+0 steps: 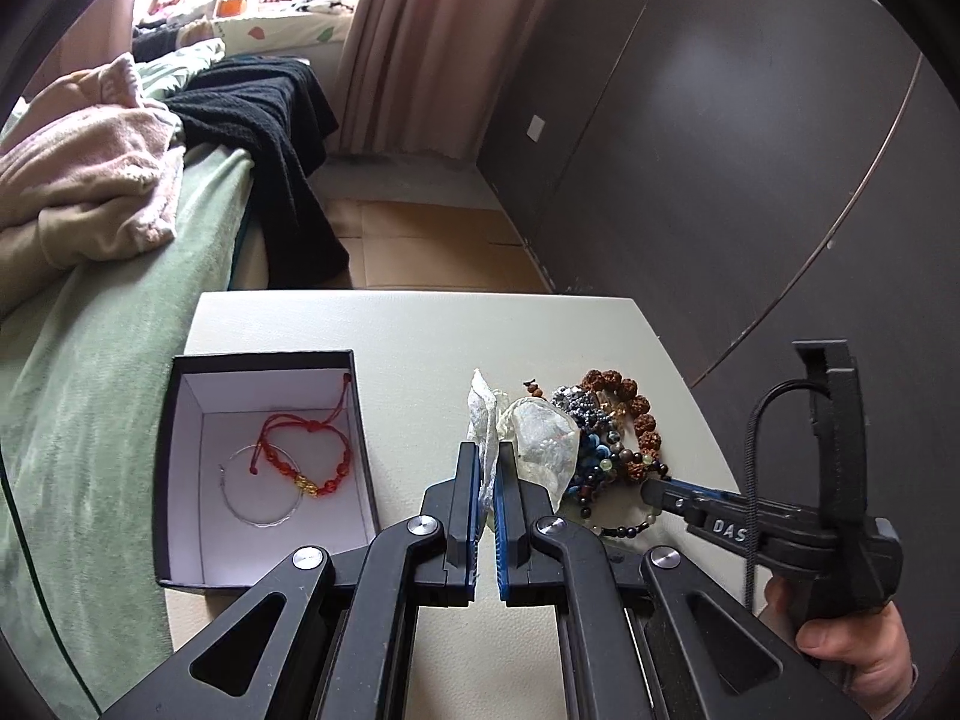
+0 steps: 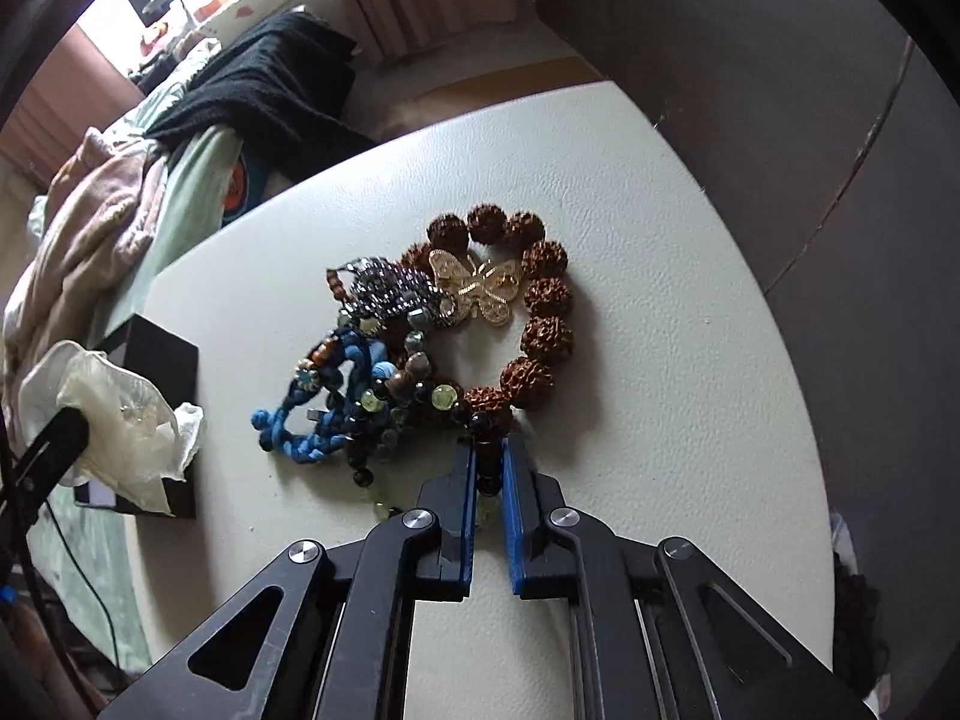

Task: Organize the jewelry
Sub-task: 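Grasp the white cloth pouch with the left tool while the right tool grasps the dark bead bracelet, then lower the pouch and bead bracelet into the black box, opening both tools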

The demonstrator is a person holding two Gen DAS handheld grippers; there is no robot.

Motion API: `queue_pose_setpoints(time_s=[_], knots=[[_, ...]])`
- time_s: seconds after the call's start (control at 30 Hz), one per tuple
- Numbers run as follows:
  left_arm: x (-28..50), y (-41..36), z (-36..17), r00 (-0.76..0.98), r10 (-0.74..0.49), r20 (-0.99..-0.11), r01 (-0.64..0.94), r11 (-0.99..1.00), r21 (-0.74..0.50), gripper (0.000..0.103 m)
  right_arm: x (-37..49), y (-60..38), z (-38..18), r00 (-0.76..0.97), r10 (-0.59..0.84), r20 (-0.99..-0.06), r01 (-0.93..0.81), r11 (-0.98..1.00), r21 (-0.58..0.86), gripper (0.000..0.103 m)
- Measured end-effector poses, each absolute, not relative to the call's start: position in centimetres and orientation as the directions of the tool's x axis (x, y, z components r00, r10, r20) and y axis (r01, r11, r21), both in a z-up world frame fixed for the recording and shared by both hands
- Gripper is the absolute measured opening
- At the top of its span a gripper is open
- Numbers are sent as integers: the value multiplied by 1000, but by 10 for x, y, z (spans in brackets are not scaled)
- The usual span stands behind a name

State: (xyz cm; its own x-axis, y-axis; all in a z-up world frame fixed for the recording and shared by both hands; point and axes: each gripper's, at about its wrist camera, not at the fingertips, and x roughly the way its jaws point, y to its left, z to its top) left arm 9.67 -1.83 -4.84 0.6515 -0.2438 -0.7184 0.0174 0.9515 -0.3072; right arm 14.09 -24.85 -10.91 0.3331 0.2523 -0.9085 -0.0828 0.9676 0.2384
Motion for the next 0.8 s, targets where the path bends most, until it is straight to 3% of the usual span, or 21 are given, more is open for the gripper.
queue_pose_setpoints(time_s=[0.27, 0.53, 0.8], knots=[[82, -5, -34, 698, -189, -691, -14, 961, -277, 4, 128, -259, -82, 364, 411, -836, -87, 909, 408, 10], [72, 22, -19, 742, -126, -658, -83, 957, -277, 4, 119, -247, -59, 432, 463, -774, -136, 882, 451, 10], [76, 43, -28, 717, -81, -692, -151, 952, -267, 4, 112, -235, -42, 472, 534, -702, -206, 841, 501, 10]])
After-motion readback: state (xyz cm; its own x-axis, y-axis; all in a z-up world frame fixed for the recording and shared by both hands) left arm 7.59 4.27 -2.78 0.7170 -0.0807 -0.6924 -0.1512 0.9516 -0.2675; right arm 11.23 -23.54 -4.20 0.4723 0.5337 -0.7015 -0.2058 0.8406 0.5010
